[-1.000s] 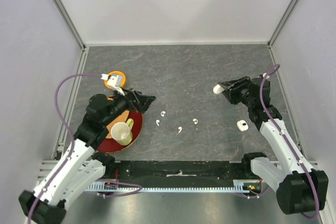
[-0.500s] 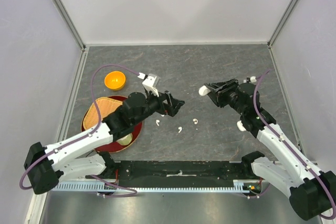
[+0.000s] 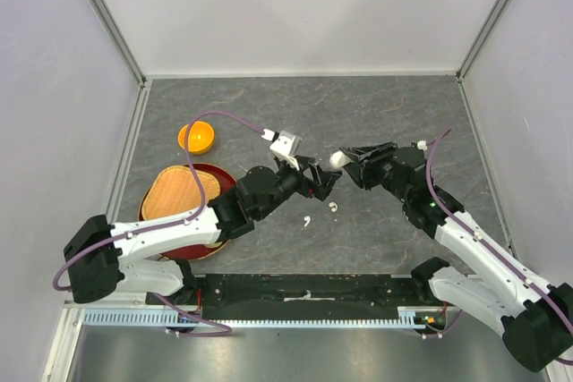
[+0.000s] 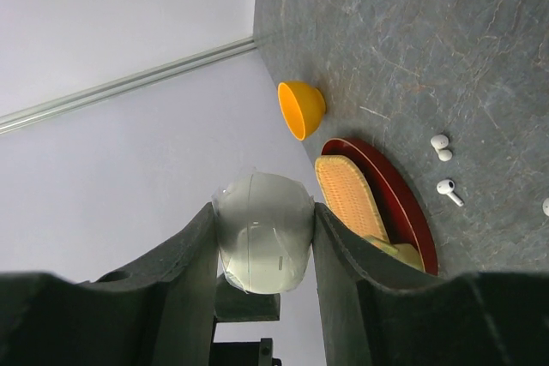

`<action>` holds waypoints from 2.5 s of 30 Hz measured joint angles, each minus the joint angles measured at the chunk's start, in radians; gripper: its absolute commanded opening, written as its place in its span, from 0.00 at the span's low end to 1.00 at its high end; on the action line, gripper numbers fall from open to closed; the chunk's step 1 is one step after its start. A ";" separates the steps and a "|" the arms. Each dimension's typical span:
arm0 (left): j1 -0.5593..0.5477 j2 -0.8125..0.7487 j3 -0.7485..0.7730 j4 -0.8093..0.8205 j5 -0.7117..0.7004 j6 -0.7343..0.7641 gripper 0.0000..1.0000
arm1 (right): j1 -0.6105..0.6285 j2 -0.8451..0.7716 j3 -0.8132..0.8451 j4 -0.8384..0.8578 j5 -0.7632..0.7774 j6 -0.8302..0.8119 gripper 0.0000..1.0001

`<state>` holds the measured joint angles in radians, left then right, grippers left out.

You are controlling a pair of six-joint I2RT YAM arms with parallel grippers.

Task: Insert the wireless bluetooth earbuds into the charging case
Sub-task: Pick up the charging case at the center of the board.

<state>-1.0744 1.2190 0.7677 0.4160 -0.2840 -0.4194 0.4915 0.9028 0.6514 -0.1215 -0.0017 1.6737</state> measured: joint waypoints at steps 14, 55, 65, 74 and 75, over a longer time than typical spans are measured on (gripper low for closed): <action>-0.001 0.095 0.024 0.082 -0.004 0.005 0.74 | 0.022 0.011 0.000 0.000 0.000 0.024 0.04; 0.005 0.220 0.069 0.171 -0.003 0.035 0.06 | 0.021 -0.006 0.002 0.008 -0.031 0.023 0.02; 0.005 0.222 0.069 0.178 -0.003 0.047 0.02 | 0.019 -0.007 0.002 0.018 -0.033 -0.005 0.60; 0.032 0.126 0.003 0.160 0.091 0.139 0.02 | 0.016 -0.003 0.077 0.016 -0.107 -0.216 0.98; 0.052 0.084 -0.018 0.149 0.120 0.151 0.02 | 0.011 -0.001 0.092 0.013 -0.118 -0.243 0.98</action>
<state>-1.0225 1.3025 0.7498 0.5648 -0.1642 -0.2684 0.5026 0.9016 0.7437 -0.1085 -0.1196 1.4311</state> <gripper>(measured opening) 0.325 0.979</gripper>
